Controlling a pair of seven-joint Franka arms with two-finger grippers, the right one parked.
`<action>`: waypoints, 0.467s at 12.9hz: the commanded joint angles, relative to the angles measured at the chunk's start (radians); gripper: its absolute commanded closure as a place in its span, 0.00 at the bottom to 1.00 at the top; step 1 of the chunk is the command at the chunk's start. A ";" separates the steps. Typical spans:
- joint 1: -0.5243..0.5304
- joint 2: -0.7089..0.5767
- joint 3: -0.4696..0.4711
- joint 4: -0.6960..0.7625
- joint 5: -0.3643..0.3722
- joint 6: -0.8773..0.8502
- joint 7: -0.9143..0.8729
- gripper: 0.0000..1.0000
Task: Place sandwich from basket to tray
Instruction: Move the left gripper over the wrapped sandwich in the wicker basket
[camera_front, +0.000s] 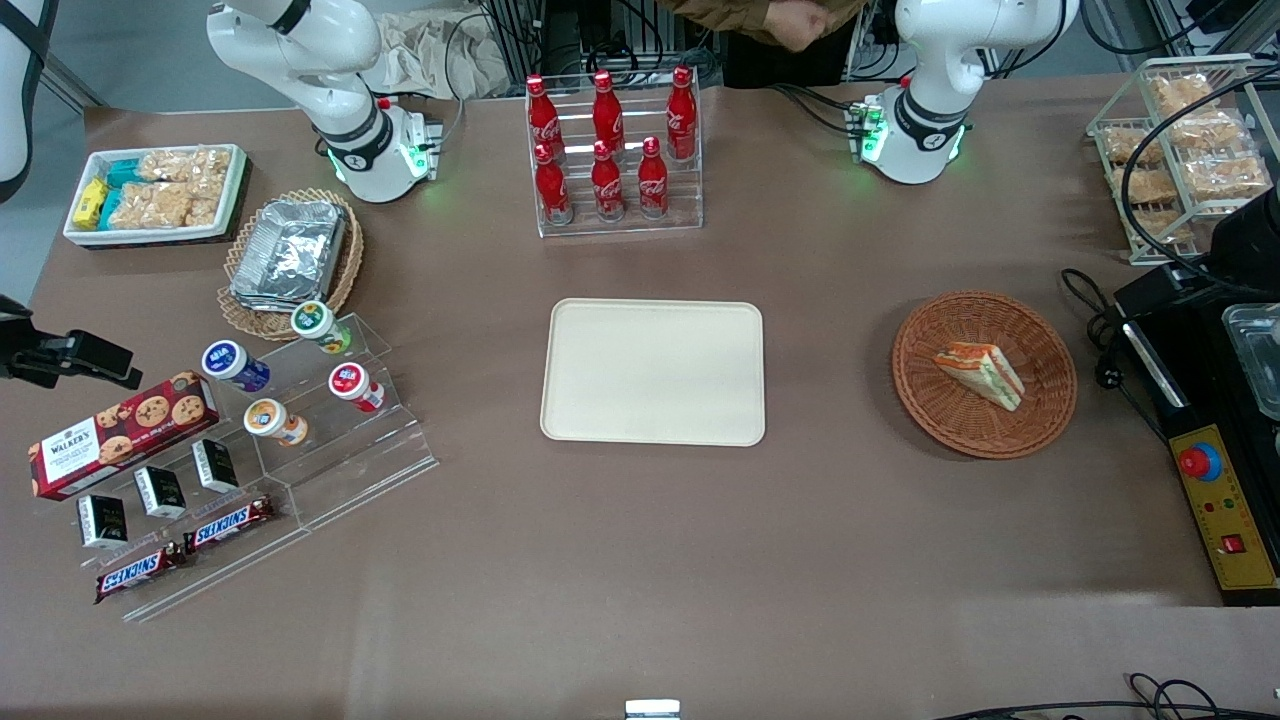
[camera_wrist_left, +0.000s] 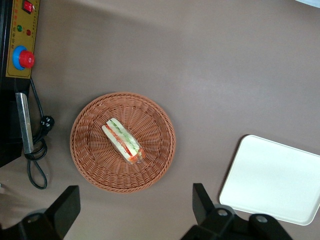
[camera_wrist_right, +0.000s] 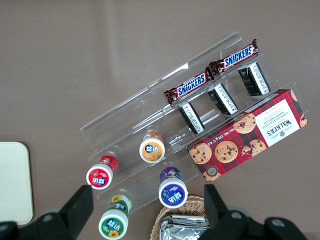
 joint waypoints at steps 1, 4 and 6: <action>0.003 0.016 -0.005 0.028 0.018 -0.024 -0.015 0.00; 0.024 0.030 -0.002 0.015 0.015 -0.029 -0.050 0.00; 0.043 0.029 -0.002 -0.017 0.016 -0.024 -0.267 0.00</action>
